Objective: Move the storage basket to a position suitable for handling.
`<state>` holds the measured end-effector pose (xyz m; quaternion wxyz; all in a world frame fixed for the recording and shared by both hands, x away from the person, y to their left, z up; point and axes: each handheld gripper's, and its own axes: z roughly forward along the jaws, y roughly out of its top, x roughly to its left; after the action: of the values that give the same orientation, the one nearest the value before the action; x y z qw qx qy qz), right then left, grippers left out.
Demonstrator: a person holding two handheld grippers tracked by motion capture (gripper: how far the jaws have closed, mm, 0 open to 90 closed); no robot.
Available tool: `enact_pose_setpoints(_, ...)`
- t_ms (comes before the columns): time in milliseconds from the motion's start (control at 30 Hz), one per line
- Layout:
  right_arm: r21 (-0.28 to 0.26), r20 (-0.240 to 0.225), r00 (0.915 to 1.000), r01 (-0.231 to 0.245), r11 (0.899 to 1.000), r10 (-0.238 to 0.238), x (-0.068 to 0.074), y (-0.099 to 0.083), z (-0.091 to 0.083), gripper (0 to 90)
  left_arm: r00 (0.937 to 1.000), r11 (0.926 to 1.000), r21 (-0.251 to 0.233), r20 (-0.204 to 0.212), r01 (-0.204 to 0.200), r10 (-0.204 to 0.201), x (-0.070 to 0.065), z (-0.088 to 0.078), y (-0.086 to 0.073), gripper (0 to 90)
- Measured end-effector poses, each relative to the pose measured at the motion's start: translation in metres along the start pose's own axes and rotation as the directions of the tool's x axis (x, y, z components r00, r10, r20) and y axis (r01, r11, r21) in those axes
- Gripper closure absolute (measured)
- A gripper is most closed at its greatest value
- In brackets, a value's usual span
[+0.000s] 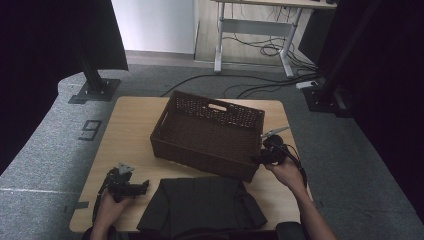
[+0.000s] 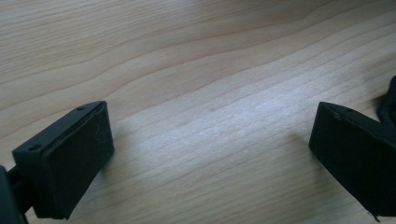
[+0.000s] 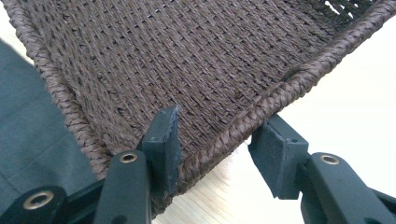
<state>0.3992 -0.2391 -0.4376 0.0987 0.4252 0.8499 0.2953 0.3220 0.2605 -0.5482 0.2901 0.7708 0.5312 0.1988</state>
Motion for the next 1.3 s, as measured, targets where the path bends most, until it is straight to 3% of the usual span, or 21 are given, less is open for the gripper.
enact_pose_setpoints(233,0.007,-0.012,0.9991,0.041,0.999,-0.041,0.007,0.001,0.001,52.4,1.0000,1.0000,-0.001,0.002,0.001,-0.001,0.007,-0.003,-0.004,0.0)
enact_pose_setpoints(400,0.005,-0.012,0.9992,0.039,0.999,-0.039,0.005,-0.001,0.000,53.2,1.0000,1.0000,-0.001,0.001,0.000,0.000,0.010,-0.005,-0.005,0.0)
enact_pose_setpoints(967,-0.006,0.052,0.9986,0.009,1.000,-0.008,-0.007,-0.005,-0.007,63.1,1.0000,1.0000,-0.001,-0.001,0.002,-0.002,0.010,-0.005,-0.006,0.0)
enact_pose_setpoints(1300,-0.001,0.066,0.9973,0.032,0.999,-0.032,-0.004,0.001,-0.004,63.3,1.0000,1.0000,-0.001,-0.001,0.001,-0.001,0.010,-0.005,-0.006,0.0)
